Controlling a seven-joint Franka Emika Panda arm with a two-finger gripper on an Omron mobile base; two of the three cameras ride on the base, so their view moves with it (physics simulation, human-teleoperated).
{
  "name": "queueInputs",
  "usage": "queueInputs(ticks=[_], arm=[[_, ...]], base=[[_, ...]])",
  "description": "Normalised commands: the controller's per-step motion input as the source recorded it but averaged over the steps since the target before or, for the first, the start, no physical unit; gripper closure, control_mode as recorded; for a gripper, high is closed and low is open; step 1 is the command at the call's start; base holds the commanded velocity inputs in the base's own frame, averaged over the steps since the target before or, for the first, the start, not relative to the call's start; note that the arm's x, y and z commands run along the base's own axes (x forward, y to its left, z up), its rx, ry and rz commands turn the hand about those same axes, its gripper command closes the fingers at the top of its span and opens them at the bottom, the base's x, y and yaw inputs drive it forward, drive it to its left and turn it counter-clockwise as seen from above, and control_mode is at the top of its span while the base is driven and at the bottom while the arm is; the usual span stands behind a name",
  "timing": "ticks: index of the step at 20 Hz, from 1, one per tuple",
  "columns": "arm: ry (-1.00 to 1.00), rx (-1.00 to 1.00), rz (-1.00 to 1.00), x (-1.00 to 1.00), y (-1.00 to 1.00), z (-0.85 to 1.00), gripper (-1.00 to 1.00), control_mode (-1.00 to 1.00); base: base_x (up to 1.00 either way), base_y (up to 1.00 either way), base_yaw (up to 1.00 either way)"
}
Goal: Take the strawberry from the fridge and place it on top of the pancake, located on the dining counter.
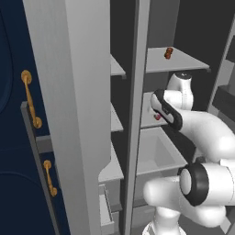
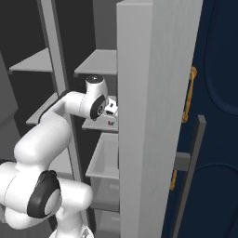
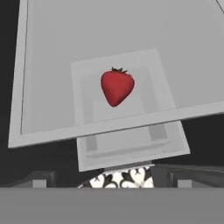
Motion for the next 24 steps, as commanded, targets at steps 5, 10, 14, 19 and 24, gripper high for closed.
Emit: queueInputs(ticks=[5, 10, 14, 19, 24], arm=[[0.01, 0.0, 0.0, 0.54, 0.0, -0.34, -1.0, -1.0], [0.03, 0.0, 0.0, 0.51, 0.0, -0.36, -1.0, -1.0], [0.02, 0.0, 0.0, 0.45, -0.09, -0.32, -1.0, -1.0], [0.0, 0.0, 0.0, 0.24, -0.02, -0.23, -1.0, -1.0], [0.0, 0.0, 0.0, 0.2, 0.0, -0.25, -1.0, -1.0]], base=[[0.0, 0.0, 0.0], [0.0, 0.0, 0.0], [0.0, 0.0, 0.0], [0.0, 0.0, 0.0], [0.0, 0.0, 0.0]])
